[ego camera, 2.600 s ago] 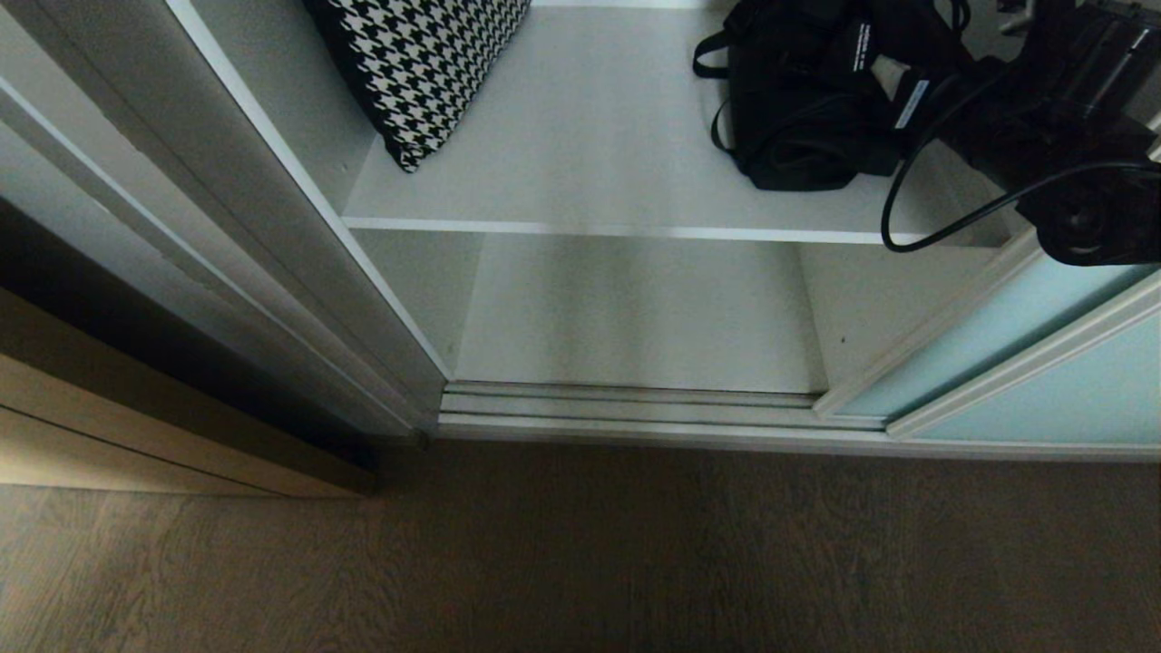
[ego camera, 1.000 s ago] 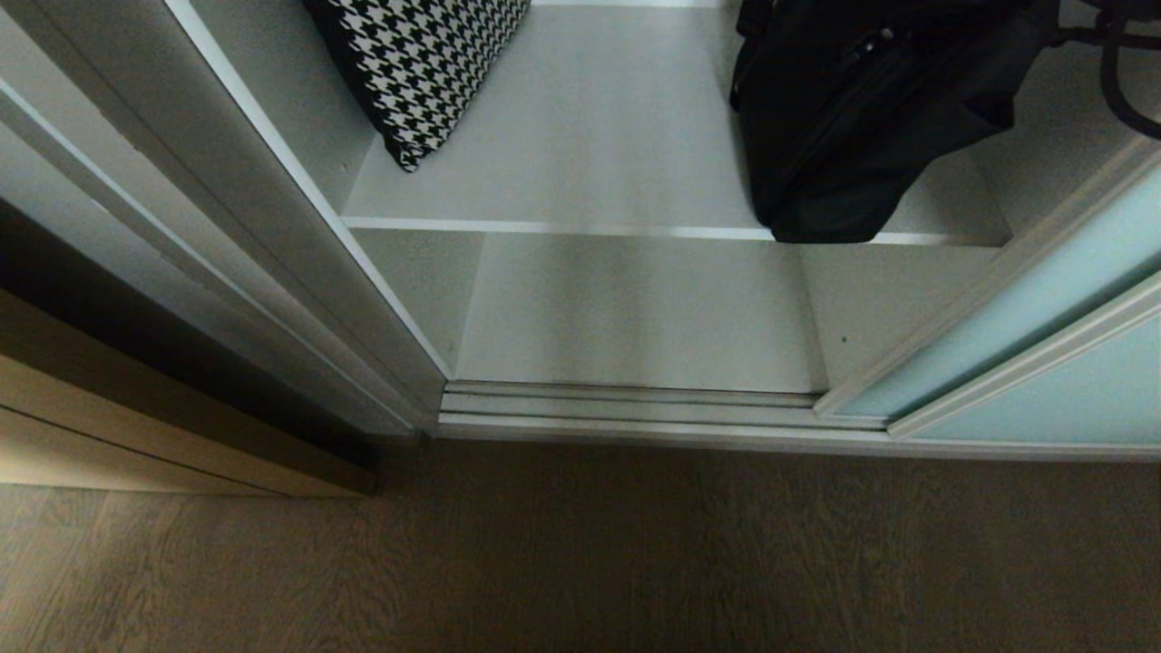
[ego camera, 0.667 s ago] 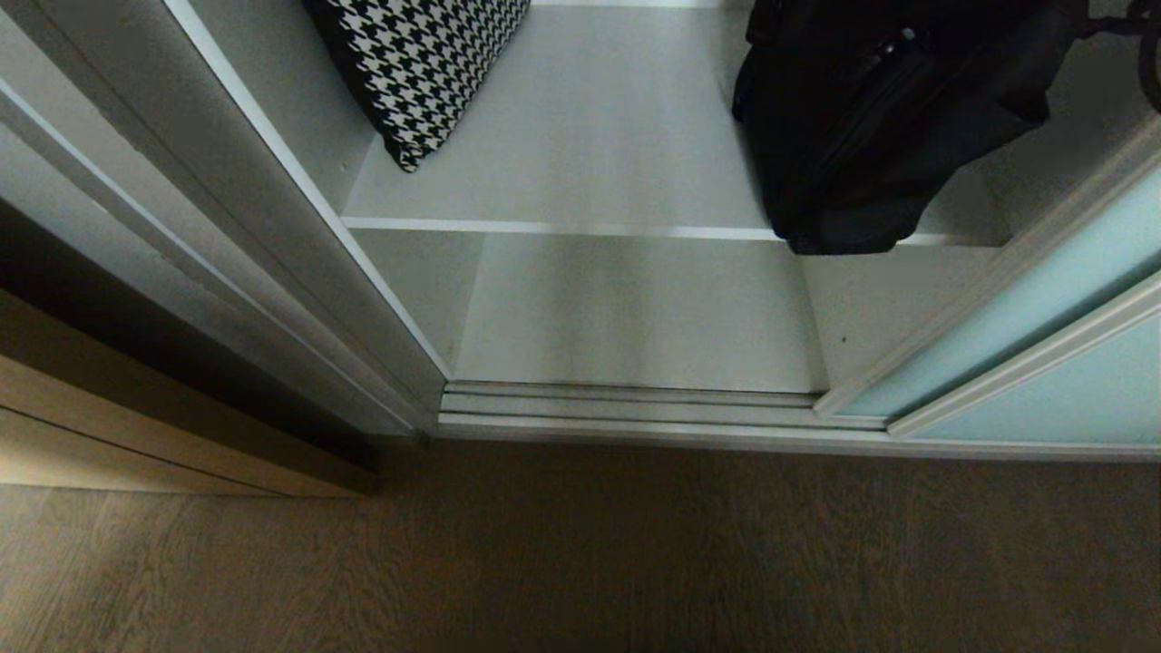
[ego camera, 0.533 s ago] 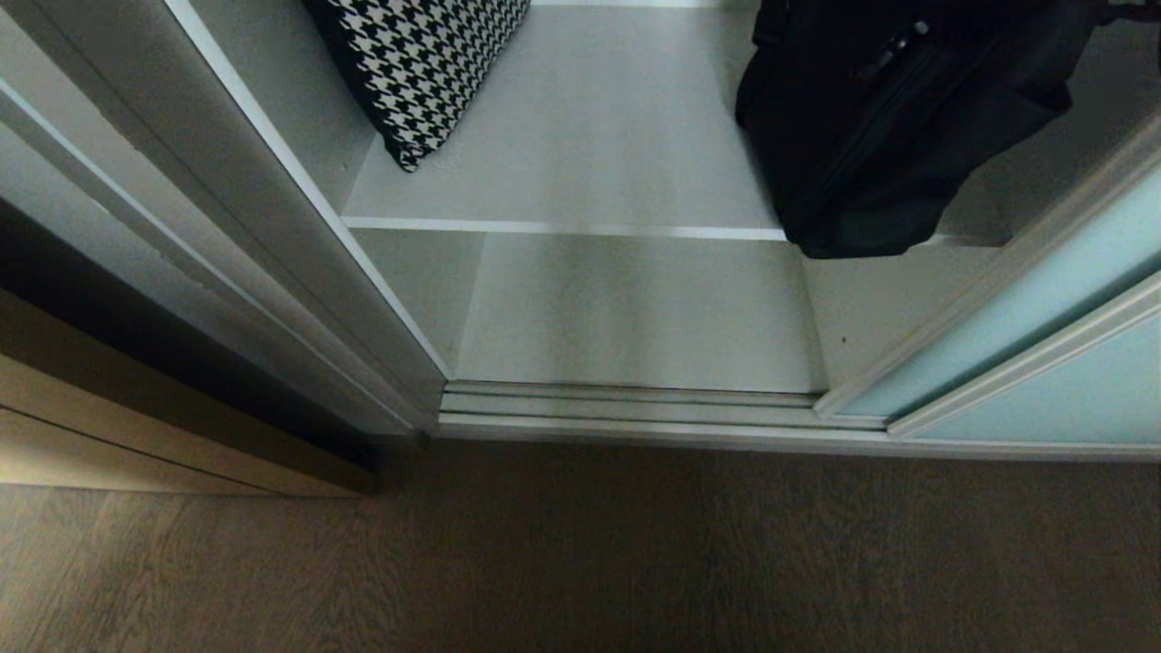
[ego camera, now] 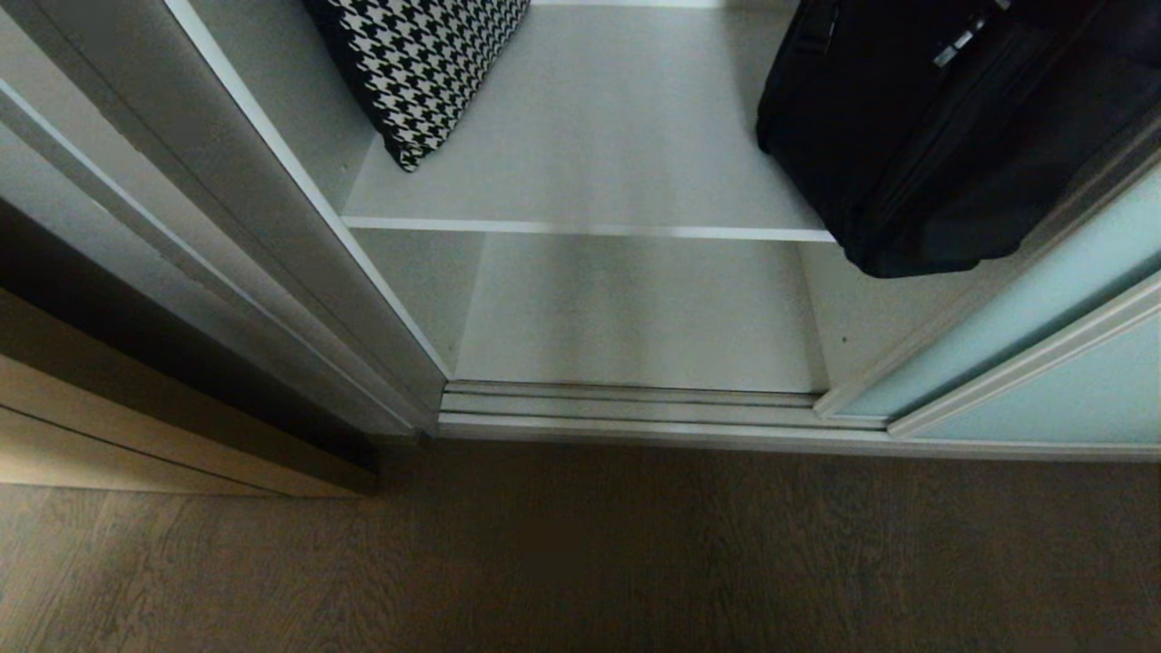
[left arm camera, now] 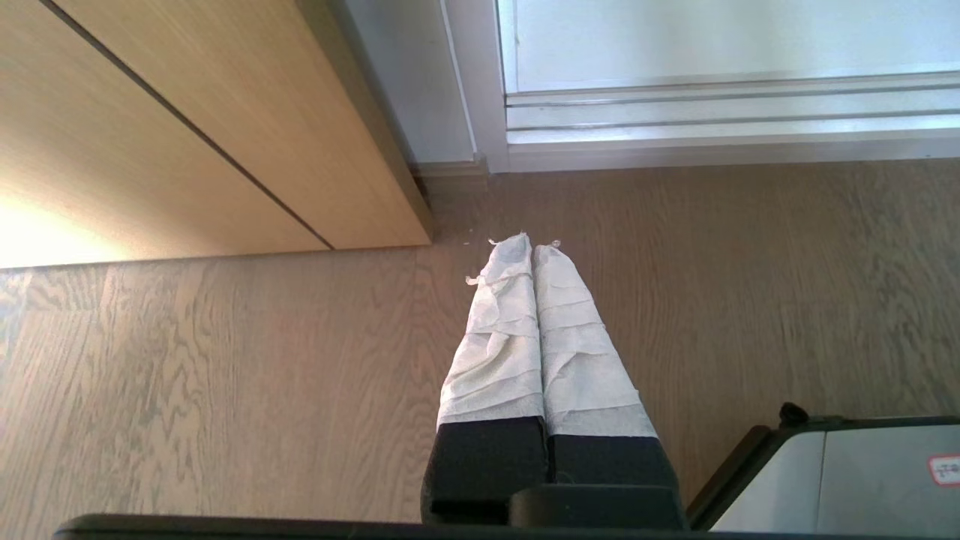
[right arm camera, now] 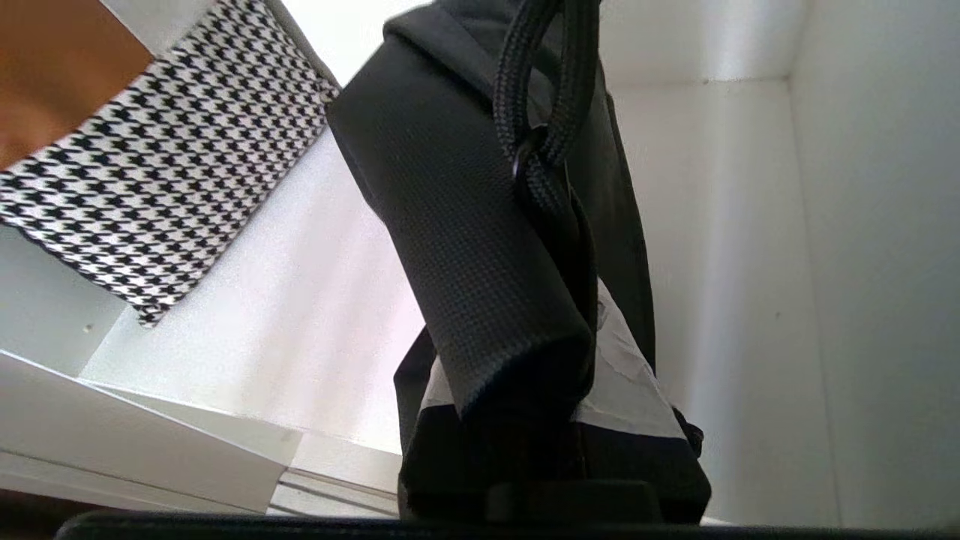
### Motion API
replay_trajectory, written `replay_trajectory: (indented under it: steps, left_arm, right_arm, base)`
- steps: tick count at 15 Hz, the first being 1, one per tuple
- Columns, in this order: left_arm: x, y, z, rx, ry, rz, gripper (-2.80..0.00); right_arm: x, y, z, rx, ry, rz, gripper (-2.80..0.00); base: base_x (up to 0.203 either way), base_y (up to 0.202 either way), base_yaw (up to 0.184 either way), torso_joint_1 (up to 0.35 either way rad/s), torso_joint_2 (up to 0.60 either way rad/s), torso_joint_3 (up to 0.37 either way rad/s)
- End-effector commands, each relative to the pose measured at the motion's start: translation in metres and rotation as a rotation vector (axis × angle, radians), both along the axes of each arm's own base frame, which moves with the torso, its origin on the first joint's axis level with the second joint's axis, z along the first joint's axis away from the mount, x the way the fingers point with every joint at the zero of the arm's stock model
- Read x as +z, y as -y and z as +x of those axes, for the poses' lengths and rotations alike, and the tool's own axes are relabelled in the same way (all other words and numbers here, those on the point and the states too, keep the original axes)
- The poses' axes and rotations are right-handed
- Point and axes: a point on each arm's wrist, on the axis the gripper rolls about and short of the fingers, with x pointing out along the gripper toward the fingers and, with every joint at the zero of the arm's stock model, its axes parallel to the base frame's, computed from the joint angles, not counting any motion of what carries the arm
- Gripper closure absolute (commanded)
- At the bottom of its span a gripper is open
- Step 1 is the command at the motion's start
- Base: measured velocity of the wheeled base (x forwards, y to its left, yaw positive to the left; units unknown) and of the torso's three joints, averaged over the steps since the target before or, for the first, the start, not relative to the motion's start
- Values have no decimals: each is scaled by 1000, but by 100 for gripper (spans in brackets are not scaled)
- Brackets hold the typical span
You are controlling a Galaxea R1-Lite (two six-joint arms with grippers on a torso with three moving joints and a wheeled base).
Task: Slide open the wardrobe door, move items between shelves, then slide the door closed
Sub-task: Place the bag on the lower shelf
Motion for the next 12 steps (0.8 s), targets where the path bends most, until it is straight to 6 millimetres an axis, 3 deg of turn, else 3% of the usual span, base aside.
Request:
replay_trajectory:
  steps: [1,12]
  left_arm:
    - [0,0,0,0,0,0,0]
    - [0,0,0,0,-1,-1,0]
  right_arm:
    - [4,2,-17,-2,26,0,0]
    - [-3,8,-75,10,52,-5,0]
  base:
    - [0,0,0,0,0,0]
    - [0,0,0,0,0,0]
